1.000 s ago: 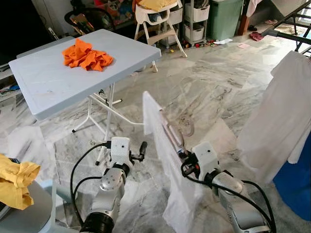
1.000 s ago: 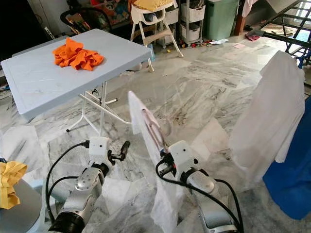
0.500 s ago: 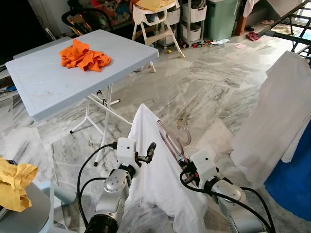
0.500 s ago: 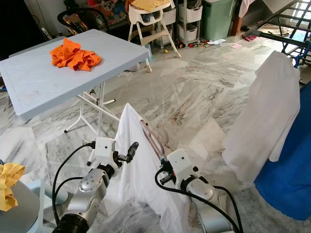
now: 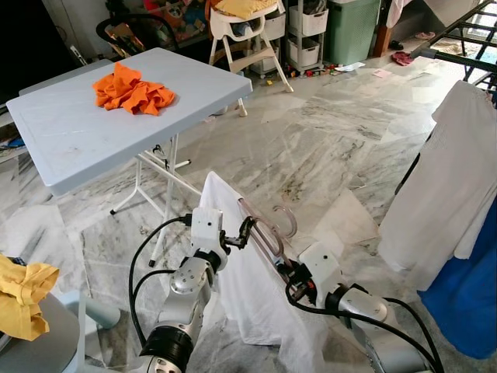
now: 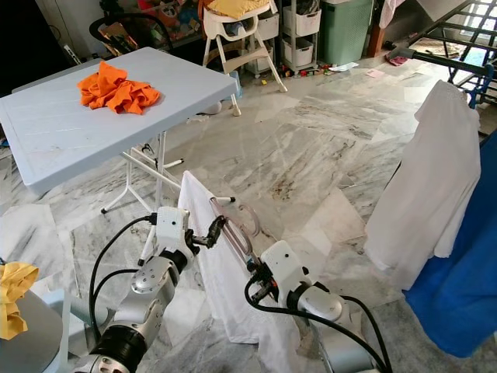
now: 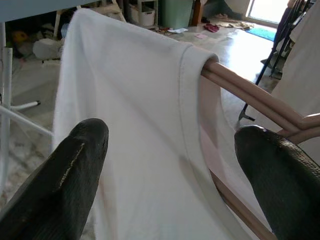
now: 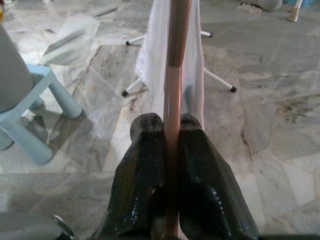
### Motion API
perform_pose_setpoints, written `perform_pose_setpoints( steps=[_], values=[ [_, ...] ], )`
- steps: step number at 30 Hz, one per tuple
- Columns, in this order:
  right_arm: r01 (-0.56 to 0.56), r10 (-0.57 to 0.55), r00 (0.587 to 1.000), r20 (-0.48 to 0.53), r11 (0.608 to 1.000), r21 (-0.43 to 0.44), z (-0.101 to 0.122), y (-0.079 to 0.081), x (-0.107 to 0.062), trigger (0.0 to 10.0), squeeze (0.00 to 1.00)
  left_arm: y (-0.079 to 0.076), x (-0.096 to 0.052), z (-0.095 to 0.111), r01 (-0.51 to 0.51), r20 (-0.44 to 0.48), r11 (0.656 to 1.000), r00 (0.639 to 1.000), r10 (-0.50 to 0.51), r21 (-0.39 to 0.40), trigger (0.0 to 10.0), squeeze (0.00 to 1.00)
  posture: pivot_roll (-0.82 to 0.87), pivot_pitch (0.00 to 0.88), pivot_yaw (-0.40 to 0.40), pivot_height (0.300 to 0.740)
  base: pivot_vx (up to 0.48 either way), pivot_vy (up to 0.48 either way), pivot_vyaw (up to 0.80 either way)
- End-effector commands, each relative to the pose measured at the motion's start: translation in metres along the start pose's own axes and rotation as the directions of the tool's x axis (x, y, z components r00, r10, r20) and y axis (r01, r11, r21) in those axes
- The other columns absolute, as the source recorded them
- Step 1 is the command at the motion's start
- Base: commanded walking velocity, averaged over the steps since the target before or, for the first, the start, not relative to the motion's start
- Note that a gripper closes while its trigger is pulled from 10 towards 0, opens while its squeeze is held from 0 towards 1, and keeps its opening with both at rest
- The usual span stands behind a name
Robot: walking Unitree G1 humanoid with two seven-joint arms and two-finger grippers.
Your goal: Hang hanger
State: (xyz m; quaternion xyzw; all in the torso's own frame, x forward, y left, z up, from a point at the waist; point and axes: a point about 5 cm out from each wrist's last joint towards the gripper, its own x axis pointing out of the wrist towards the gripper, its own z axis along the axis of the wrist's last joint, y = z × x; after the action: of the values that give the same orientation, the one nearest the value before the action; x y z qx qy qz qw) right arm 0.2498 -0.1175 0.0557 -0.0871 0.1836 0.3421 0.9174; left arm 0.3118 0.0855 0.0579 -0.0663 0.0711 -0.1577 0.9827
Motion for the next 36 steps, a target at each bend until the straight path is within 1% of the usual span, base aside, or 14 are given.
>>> perform_pose_setpoints(
  steps=[1, 3, 4, 5, 6, 14, 15, 16, 17, 23, 27, 31, 32, 36],
  values=[
    [-0.065, 0.066, 0.994, 0.082, 0.998, -0.023, 0.018, 0.009, 0.002, 10.0, 0.0, 0.004, 0.003, 0.007, -0.016, 0.026, 1.0, 1.0, 0.016, 0.005, 10.0, 0.0, -0.18, 0.0, 0.12, 0.74, 0.0, 0.0, 0.0],
    [-0.063, 0.065, 0.994, 0.083, 0.998, -0.023, 0.018, 0.009, 0.001, 10.0, 0.0, 0.006, 0.003, 0.007, -0.018, 0.029, 1.0, 0.999, 0.018, 0.002, 9.9, 0.0, -0.18, 0.0, 0.121, 0.74, 0.0, 0.0, 0.0],
    [-0.063, 0.064, 0.994, 0.083, 0.998, -0.024, 0.018, 0.008, 0.001, 10.0, 0.0, 0.007, 0.003, 0.007, -0.02, 0.025, 1.0, 0.999, 0.02, 0.004, 8.2, 0.0, -0.18, 0.0, 0.122, 0.74, 0.0, 0.0, 0.0],
    [-0.064, 0.065, 0.994, 0.083, 0.998, -0.024, 0.018, 0.008, 0.0, 10.0, 0.0, 0.008, 0.003, 0.007, -0.023, 0.022, 1.0, 0.999, 0.023, 0.006, 1.3, 0.0, -0.18, 0.0, 0.122, 0.74, 0.0, 0.0, 0.0],
    [-0.067, 0.069, 0.994, 0.083, 0.997, -0.025, 0.018, 0.008, 0.0, 10.0, 0.0, 0.01, 0.003, 0.006, -0.029, 0.017, 1.0, 0.999, 0.029, 0.006, 0.0, 0.0, -0.18, 0.0, 0.122, 0.74, 0.0, 0.0, 0.0],
    [-0.087, 0.09, 0.992, 0.086, 0.996, -0.032, 0.02, 0.009, -0.001, 10.0, 0.0, 0.016, 0.004, 0.008, -0.042, 0.024, 0.999, 0.999, 0.041, 0.014, 0.1, 0.0, -0.18, 0.0, 0.128, 0.74, 0.0, 0.0, 0.0],
    [-0.078, 0.08, 0.993, 0.087, 0.996, -0.034, 0.02, 0.007, -0.001, 10.0, 0.0, 0.016, 0.005, 0.01, -0.041, 0.031, 0.999, 0.999, 0.04, 0.018, 4.1, 0.0, -0.18, 0.0, 0.128, 0.74, 0.0, 0.0, 0.0],
    [-0.078, 0.08, 0.993, 0.087, 0.996, -0.034, 0.02, 0.007, -0.001, 10.0, 0.0, 0.016, 0.005, 0.01, -0.041, 0.031, 0.999, 0.999, 0.04, 0.018, 4.1, 0.0, -0.18, 0.0, 0.128, 0.74, 0.0, 0.0, 0.0],
    [-0.077, 0.08, 0.993, 0.087, 0.996, -0.036, 0.02, 0.007, -0.001, 10.0, 0.0, 0.016, 0.005, 0.011, -0.033, 0.032, 0.999, 0.999, 0.032, 0.018, 10.0, 0.0, -0.18, 0.0, 0.129, 0.74, 0.0, 0.0, 0.0],
    [-0.058, 0.062, 0.994, 0.092, 0.997, -0.042, 0.021, 0.006, 0.0, 10.0, 0.0, 0.02, 0.004, 0.01, -0.04, 0.019, 0.999, 0.999, 0.039, 0.031, 10.0, 0.0, -0.18, 0.0, 0.132, 0.74, 0.0, 0.0, 0.0],
    [0.036, -0.032, 0.996, 0.082, 0.998, -0.054, 0.02, -0.005, 0.002, 10.0, 0.0, 0.017, 0.002, 0.004, -0.002, -0.025, 0.998, 1.0, 0.004, 0.06, 10.0, 0.0, -0.18, 0.0, 0.134, 0.74, 0.0, 0.0, 0.0],
    [0.074, -0.069, 0.992, 0.102, 0.996, -0.051, 0.026, -0.009, 0.005, 10.0, 0.0, 0.015, -0.003, -0.006, 0.005, -0.064, 0.997, 0.998, 0.0, 0.077, 10.0, 0.0, -0.18, 0.0, 0.136, 0.74, 0.0, 0.0, 0.0],
    [0.076, -0.07, 0.992, 0.103, 0.996, -0.049, 0.027, -0.009, 0.006, 10.0, 0.0, 0.015, -0.004, -0.007, 0.005, -0.063, 0.998, 0.998, -0.001, 0.066, 10.0, 1.0, -0.18, 0.0, 0.135, 0.74, 0.0, 0.0, 0.0],
    [0.071, -0.066, 0.993, 0.101, 0.996, -0.05, 0.027, -0.007, 0.007, 10.0, 0.0, 0.015, -0.005, -0.007, 0.013, -0.058, 0.999, 0.998, -0.01, 0.053, 10.0, 1.0, -0.17, 0.0, 0.135, 0.74, 0.0, 0.0, 0.0]
  ],
)
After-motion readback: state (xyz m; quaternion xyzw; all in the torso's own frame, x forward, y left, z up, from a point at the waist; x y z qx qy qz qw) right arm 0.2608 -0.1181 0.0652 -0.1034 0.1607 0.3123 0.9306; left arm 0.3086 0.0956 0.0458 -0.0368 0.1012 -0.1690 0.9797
